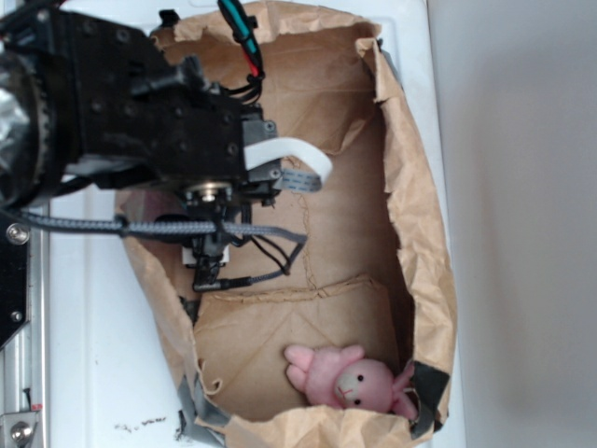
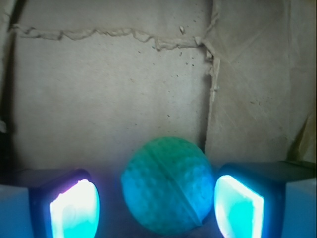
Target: Grab the green ball.
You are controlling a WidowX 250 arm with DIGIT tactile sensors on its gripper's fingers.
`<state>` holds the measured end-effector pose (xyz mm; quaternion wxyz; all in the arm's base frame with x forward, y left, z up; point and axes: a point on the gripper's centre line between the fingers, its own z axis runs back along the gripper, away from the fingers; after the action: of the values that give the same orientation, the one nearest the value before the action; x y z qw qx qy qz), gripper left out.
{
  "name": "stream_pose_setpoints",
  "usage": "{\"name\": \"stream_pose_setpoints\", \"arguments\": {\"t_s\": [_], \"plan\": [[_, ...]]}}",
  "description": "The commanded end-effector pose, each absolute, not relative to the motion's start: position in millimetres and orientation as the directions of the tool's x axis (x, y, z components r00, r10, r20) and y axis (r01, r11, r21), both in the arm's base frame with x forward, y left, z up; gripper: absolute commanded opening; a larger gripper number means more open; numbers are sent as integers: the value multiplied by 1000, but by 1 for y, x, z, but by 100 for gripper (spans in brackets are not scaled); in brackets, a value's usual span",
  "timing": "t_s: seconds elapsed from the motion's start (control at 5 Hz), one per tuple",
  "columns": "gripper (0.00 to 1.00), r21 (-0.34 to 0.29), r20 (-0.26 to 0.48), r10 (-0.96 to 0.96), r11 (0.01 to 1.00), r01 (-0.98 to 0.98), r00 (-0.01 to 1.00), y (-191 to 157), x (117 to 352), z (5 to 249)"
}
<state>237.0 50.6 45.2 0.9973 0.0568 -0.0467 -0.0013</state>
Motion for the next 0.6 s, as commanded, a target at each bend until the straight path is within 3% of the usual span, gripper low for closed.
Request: {"name": "stream_pose_setpoints", "arguments": {"t_s": [0.0,0.4], "plan": [[100,122,132,-16,992,0,991,48,240,45],[100,131,147,-16,991,-4,989,44,242,40]]}}
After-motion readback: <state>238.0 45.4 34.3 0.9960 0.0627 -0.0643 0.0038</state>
